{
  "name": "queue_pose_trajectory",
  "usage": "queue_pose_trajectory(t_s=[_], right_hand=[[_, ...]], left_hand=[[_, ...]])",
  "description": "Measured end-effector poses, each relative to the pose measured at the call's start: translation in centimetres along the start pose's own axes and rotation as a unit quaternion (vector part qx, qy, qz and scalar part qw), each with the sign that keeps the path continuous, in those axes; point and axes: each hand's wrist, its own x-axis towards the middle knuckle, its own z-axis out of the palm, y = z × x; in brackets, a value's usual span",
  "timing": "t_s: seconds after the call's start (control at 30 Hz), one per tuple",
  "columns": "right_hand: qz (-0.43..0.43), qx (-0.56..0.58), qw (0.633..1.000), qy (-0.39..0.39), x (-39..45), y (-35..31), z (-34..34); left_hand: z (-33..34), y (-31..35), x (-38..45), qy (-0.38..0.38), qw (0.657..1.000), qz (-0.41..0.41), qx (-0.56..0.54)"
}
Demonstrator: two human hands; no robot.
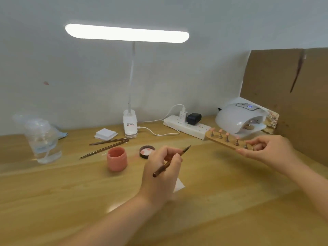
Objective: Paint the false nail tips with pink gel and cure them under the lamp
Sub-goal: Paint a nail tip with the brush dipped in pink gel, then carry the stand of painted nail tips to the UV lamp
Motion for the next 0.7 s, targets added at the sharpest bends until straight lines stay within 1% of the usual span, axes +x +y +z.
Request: queue_pose_trajectory(t_s=[0.07, 0.13, 0.27, 0.33, 0.4, 0.53, 0.7], right_hand=[[0.051, -0.026, 0.998, 0.034, 0.5, 2.7, -1.2], [0.097, -0.05, 0.992, 0.066, 1.5, 5.0, -2.3], [0.147, -0.119, 0.975, 0.113, 4.0, 8.6, -3.7], [0.165, -0.142, 0.966, 0.14, 5.5, 10.0, -4.1], [0.19, -0.147, 0.958, 0.158, 7.0, 11.0, -4.4], [0.237, -0.172, 0.942, 0.163, 9.9, 12.2, -3.6], [0.267, -0.173, 0.932, 0.173, 12.7, 14.1, -1.8]], left_hand=[[3.9, -0.4, 1.7, -0.018, 0.999, -0.031, -0.01], [7.1, -0.8, 3.4, -0.012, 0.999, -0.034, -0.003], [10.6, -1.6, 5.6, 0.051, 0.996, -0.055, -0.046], [11.2, -2.4, 5.7, 0.055, 0.995, -0.073, -0.048], [11.5, -3.2, 5.8, 0.051, 0.995, -0.069, -0.043], [11.6, -3.6, 5.8, 0.047, 0.998, -0.041, -0.015], [12.0, -3.9, 5.7, 0.039, 0.999, -0.021, 0.005]])
